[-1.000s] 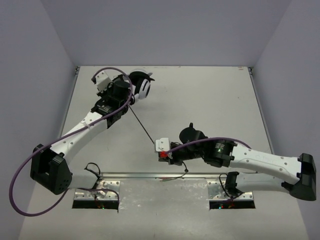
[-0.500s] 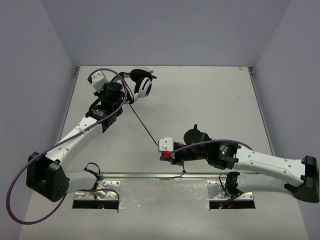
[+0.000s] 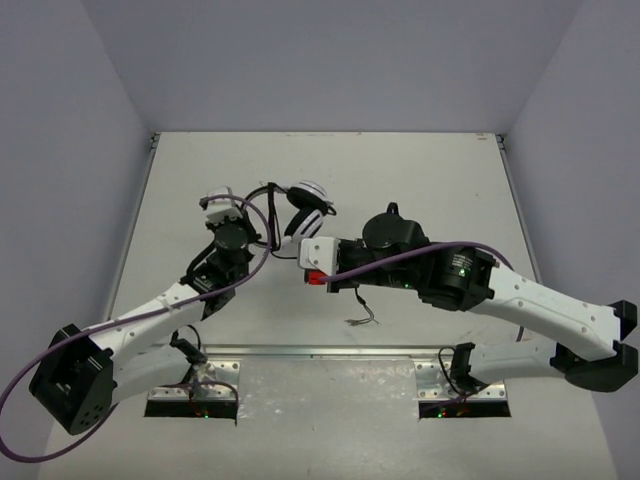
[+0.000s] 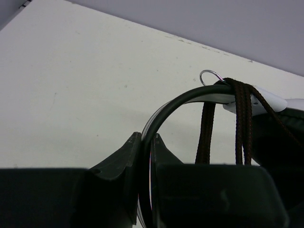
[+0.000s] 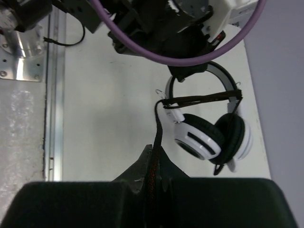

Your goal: Wrap the headphones

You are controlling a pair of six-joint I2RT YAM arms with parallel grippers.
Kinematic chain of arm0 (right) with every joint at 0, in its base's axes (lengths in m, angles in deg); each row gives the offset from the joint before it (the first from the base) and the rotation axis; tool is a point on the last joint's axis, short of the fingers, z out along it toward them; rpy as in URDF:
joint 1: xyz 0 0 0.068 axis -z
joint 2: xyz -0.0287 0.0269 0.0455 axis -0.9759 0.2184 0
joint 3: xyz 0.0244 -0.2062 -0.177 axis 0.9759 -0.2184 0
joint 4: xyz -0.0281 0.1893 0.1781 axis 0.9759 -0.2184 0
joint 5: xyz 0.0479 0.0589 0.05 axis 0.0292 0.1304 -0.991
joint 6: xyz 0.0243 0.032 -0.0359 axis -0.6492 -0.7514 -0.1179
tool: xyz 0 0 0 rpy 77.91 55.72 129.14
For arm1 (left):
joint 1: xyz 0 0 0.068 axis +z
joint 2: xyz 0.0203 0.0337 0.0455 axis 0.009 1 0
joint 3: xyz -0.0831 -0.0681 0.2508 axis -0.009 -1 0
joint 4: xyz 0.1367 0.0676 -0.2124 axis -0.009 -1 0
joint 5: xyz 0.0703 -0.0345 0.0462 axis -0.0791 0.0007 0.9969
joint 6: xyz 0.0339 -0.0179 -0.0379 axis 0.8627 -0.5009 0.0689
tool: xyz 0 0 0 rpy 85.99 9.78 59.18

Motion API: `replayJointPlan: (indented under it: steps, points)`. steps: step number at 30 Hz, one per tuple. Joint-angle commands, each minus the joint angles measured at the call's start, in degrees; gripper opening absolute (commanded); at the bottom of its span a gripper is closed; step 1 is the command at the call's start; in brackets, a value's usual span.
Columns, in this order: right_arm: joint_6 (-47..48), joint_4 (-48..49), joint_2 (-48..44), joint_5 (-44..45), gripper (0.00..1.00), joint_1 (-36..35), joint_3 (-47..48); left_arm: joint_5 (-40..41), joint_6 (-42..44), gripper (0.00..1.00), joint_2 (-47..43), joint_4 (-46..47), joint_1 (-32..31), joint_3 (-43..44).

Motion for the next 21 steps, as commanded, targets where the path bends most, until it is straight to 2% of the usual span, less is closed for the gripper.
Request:
replayJointPlan:
  steps: [1,4,9,10,16,18,20,21]
  points:
    - [7.1,-2.1,2.3,8.7,0.02,-0.2,5.9,2.5,3.9,0.0,-4.4,12.1,-3.0,-1.0]
    - [10.6,-1.8,4.0,13.9,0.02,1.3,8.8,3.4,5.6,0.0,-7.0,11.6,-6.5,-3.3]
    - [19.4,2.1,6.2,24.1,0.02,5.1,13.4,-8.5,8.9,0.0,-8.8,7.7,-8.0,-4.5]
    - [20.0,2.0,6.4,23.2,0.02,6.4,14.0,-11.5,9.1,0.0,-8.9,7.0,-8.5,-4.9]
    - [19.9,3.5,6.8,16.6,0.02,18.3,13.9,-17.8,11.7,0.0,-15.8,5.2,-13.6,-7.5]
    - [22.0,7.4,6.7,17.3,0.02,21.6,10.8,-18.1,12.7,0.0,-18.3,4.1,-14.6,-8.0]
    - [23.2,11.1,6.5,18.3,0.07,24.1,9.0,-17.3,13.7,0.0,-19.2,3.5,-16.7,-8.0]
    - [22.8,10.9,6.6,16.5,0.06,26.8,8.9,-17.1,13.9,0.0,-19.3,3.2,-17.6,-7.8]
